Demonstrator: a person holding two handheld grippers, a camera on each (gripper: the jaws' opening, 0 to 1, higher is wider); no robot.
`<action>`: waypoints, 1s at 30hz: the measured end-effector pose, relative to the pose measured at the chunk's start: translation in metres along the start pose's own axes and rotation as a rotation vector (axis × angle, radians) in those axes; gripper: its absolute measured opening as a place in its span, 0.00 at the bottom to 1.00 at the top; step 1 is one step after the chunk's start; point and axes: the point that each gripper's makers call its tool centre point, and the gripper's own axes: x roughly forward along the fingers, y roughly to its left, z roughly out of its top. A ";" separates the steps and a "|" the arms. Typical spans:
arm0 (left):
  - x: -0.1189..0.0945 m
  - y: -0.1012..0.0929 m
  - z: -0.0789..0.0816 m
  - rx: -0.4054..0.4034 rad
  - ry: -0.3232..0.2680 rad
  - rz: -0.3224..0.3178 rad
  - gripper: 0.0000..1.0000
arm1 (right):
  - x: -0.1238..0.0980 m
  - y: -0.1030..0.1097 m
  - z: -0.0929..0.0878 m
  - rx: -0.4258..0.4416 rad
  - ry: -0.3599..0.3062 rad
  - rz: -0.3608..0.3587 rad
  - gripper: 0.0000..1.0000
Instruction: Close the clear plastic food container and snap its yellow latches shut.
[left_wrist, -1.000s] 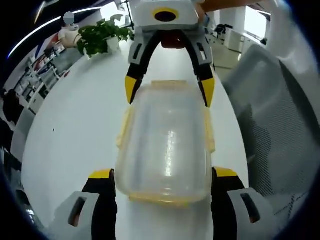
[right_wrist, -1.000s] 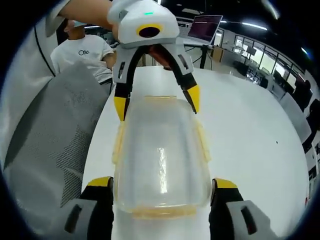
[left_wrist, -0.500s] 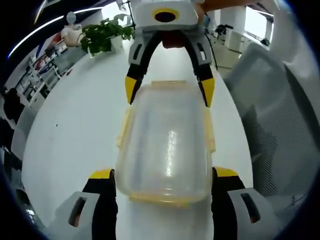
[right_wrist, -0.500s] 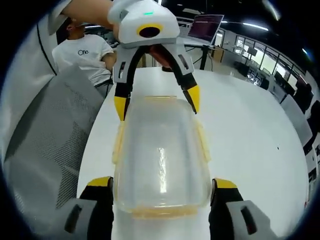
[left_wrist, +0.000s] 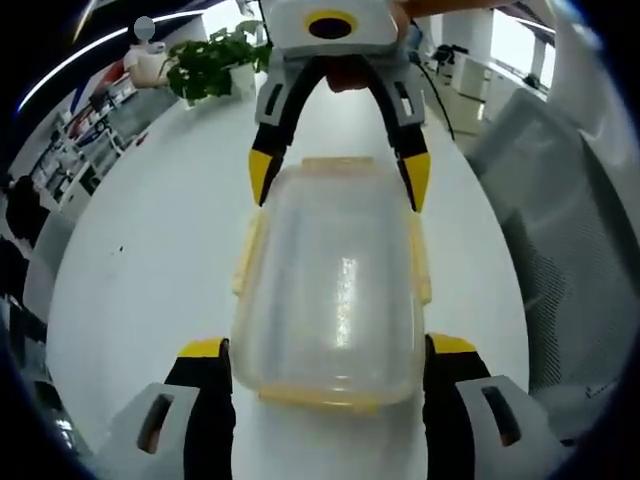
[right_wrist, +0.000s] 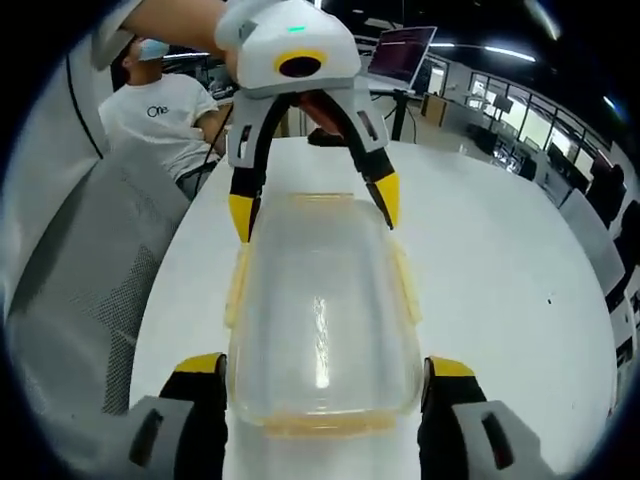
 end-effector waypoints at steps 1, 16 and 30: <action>0.000 0.002 0.000 -0.003 -0.001 0.002 0.76 | 0.000 -0.002 0.000 -0.003 0.003 0.002 0.79; 0.004 0.022 0.002 -0.011 0.009 0.003 0.76 | 0.000 -0.024 -0.003 -0.016 0.049 0.014 0.80; 0.004 0.018 0.007 -0.075 -0.014 -0.003 0.99 | -0.001 -0.023 0.006 0.065 0.019 0.002 0.99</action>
